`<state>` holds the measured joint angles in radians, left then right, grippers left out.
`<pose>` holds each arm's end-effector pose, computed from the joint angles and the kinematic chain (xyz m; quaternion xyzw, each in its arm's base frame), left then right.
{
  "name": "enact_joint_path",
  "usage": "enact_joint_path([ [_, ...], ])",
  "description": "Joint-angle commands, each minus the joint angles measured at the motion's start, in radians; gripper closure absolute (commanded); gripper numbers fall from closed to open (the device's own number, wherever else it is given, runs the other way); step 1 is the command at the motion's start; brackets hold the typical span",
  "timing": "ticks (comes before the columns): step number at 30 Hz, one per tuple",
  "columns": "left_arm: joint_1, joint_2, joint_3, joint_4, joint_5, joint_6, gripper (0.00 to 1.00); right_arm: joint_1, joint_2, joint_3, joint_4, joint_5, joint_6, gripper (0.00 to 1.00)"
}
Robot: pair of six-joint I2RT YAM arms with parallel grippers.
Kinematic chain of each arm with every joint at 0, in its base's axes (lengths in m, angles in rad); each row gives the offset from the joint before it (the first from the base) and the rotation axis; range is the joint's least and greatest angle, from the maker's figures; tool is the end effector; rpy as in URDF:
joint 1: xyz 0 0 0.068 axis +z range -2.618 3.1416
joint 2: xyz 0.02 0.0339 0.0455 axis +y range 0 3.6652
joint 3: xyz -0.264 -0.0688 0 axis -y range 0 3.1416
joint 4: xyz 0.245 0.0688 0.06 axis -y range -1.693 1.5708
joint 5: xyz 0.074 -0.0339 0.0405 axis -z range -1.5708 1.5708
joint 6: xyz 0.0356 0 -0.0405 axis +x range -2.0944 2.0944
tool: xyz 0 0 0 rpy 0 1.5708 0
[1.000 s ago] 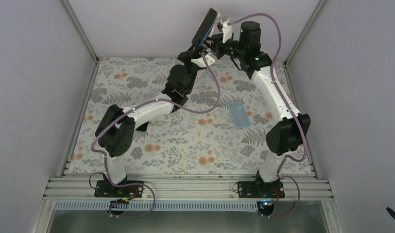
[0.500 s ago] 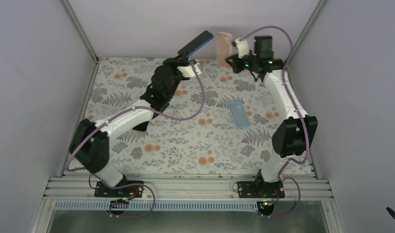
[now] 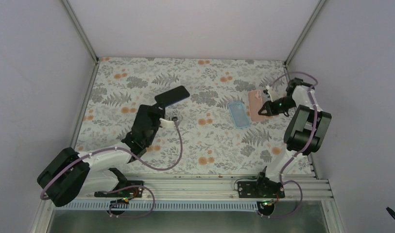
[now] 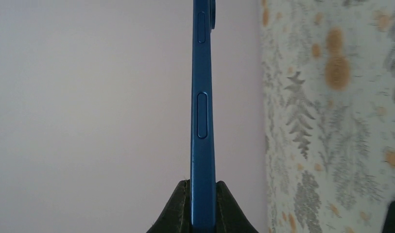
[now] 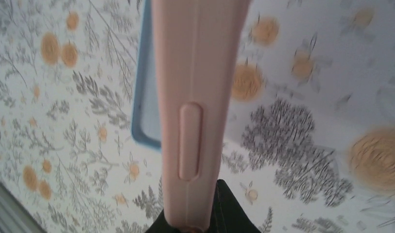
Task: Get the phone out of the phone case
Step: Place the phone case at the center of the board.
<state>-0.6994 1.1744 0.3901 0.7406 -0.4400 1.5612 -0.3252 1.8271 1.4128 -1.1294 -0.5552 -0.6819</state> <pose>0.1934 -0.1429 0.2218 0.5733 0.4371 0.4251 0.5473 0.3264 -0.0903 0.2210 -0.1743 0.9457 0.2337 0.1436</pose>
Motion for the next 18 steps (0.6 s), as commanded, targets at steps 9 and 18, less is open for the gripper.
enact_joint_path([
  [9, -0.063, 0.108, 0.01, -0.176, 0.063, -0.03, 0.98, -0.135, 0.084, -0.133, 0.139, 0.124, -0.041, 0.97],
  [18, -0.138, 0.353, 0.035, -0.181, 0.005, -0.054, 0.93, -0.152, 0.11, -0.121, 0.151, 0.236, -0.041, 0.96],
])
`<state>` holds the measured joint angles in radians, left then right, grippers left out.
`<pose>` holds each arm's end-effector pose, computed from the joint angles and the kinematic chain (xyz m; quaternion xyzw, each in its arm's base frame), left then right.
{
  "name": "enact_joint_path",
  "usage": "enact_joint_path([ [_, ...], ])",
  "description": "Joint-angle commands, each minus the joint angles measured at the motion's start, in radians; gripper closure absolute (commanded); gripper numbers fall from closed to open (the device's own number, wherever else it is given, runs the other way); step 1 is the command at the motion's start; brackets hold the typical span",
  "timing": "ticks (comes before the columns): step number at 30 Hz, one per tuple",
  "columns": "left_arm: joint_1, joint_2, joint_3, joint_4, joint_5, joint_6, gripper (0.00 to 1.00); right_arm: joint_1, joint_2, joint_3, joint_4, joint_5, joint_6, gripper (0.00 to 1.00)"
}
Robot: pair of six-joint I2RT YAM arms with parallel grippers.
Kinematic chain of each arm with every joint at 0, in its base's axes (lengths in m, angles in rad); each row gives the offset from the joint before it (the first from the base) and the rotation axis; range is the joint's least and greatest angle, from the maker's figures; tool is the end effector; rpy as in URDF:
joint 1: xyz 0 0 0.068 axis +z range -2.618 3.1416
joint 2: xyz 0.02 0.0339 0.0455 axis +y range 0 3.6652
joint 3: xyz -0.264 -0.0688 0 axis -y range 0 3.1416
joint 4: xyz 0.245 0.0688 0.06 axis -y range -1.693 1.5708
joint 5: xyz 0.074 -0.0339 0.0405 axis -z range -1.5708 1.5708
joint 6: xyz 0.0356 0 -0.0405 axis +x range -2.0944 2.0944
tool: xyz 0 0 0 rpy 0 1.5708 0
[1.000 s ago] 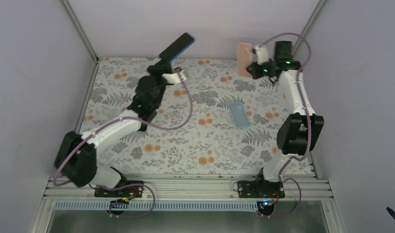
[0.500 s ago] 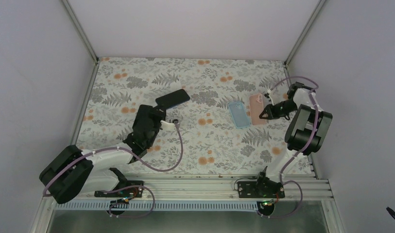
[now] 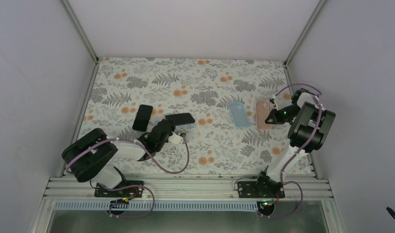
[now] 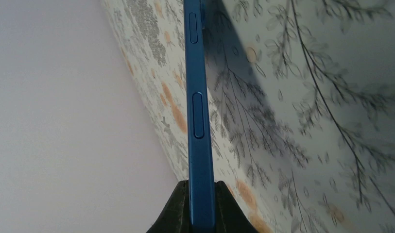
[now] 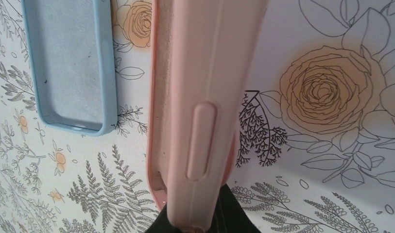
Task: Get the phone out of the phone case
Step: Place the phone case at the center of the board, then reset both arms
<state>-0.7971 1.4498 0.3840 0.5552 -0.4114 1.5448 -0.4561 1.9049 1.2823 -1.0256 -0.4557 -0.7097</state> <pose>0.1864 -0.1705 0.1381 0.7377 0.4239 0.3448 0.3964 0.3053 -0.1323 0.1631 -0.1144 0.9667 0.2092 0.0928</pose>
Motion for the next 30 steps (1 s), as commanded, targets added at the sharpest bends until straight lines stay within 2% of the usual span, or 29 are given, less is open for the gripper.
enact_joint_path([
  [1, -0.053, 0.097, 0.042, -0.002, -0.031, -0.035, 0.89, -0.021, 0.038, 0.009, 0.047, 0.144, -0.014, 0.95],
  [3, -0.081, 0.122, 0.049, -0.037, -0.042, -0.044, 0.82, -0.02, 0.048, 0.007, 0.047, 0.158, -0.011, 0.92],
  [6, -0.124, 0.128, 0.091, -0.227, -0.02, -0.125, 0.64, -0.025, 0.057, 0.004, 0.048, 0.181, -0.013, 0.86],
  [8, -0.147, 0.132, 0.142, -0.384, 0.011, -0.194, 0.36, -0.028, 0.063, 0.004, 0.046, 0.197, -0.014, 0.72],
  [9, -0.159, 0.131, 0.159, -0.446, 0.02, -0.219, 0.16, -0.029, 0.061, 0.003, 0.05, 0.206, -0.013, 0.61],
  [10, -0.168, 0.127, 0.172, -0.505, 0.035, -0.241, 0.02, -0.029, 0.056, 0.004, 0.056, 0.215, -0.014, 0.49],
  [14, -0.199, 0.081, 0.246, -0.732, 0.135, -0.314, 0.0, -0.028, -0.005, -0.003, 0.088, 0.274, -0.006, 0.04],
  [15, -0.201, 0.063, 0.284, -0.812, 0.185, -0.344, 0.0, -0.025, -0.035, -0.012, 0.112, 0.315, 0.006, 0.01],
  [19, -0.16, 0.05, 0.567, -1.205, 0.44, -0.502, 0.0, 0.008, -0.199, -0.057, 0.154, 0.428, 0.008, 0.0],
  [22, -0.055, 0.126, 0.918, -1.511, 0.691, -0.588, 0.0, 0.031, -0.333, -0.081, 0.163, 0.412, 0.003, 0.0],
  [24, 0.026, 0.142, 1.046, -1.614, 0.755, -0.607, 0.0, 0.038, -0.418, -0.098, 0.204, 0.365, 0.023, 0.0],
  [26, 0.133, 0.1, 1.082, -1.58, 0.762, -0.63, 0.0, 0.039, -0.509, -0.136, 0.282, 0.29, 0.063, 0.0],
  [30, 0.403, -0.009, 0.999, -1.336, 0.718, -0.688, 0.0, 0.039, -0.684, -0.265, 0.52, 0.195, 0.206, 0.0],
])
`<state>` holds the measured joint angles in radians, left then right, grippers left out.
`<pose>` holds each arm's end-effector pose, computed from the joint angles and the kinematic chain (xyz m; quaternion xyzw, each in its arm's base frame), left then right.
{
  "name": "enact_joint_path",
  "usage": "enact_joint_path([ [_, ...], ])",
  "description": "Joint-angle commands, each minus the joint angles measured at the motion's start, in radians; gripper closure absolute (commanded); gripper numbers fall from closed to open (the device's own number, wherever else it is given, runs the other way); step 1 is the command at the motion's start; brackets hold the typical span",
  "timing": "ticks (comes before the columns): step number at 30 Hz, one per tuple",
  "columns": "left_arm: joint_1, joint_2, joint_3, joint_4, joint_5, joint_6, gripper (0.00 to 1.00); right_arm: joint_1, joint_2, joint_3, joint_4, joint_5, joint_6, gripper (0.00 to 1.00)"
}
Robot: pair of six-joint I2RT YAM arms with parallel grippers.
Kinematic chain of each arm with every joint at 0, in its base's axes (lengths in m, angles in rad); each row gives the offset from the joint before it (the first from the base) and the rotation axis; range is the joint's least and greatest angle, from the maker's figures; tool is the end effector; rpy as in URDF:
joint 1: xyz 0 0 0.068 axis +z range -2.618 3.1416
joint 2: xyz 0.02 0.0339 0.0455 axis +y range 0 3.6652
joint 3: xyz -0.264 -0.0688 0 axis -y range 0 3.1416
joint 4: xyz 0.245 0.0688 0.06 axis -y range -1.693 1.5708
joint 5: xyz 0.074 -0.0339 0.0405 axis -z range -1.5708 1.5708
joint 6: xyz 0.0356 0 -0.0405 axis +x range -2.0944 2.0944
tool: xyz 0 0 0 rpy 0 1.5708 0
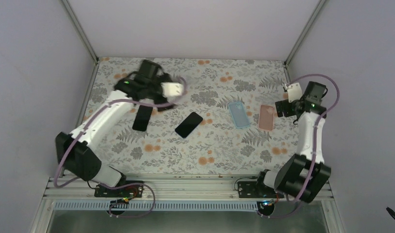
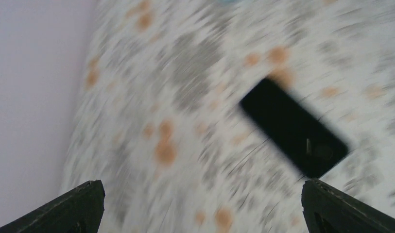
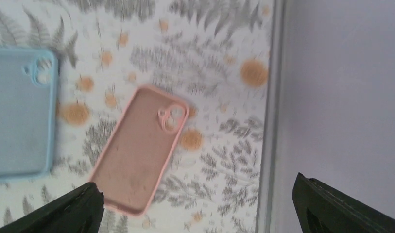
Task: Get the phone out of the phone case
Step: Reset both arms
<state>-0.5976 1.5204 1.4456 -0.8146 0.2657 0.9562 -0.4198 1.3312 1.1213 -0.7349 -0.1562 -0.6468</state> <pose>0.2624 -0.1899 0.3345 0.6865 0.6352 -0.0638 0.3482 0.2520 -0.1064 0.2891 -0.1313 0.9397 -0.0921 0.3021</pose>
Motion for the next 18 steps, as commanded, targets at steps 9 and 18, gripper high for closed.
enact_joint_path([
  [9, 0.783, -0.129, -0.219, 0.381, 0.063, -0.418, 0.0, 0.003, -0.269, -0.312, 0.564, -0.066, 0.433, 0.0],
  [18, 0.984, -0.209, -0.411, 0.526, 0.163, -0.528, 0.0, 0.003, -0.284, -0.375, 0.571, -0.078, 0.385, 0.0],
])
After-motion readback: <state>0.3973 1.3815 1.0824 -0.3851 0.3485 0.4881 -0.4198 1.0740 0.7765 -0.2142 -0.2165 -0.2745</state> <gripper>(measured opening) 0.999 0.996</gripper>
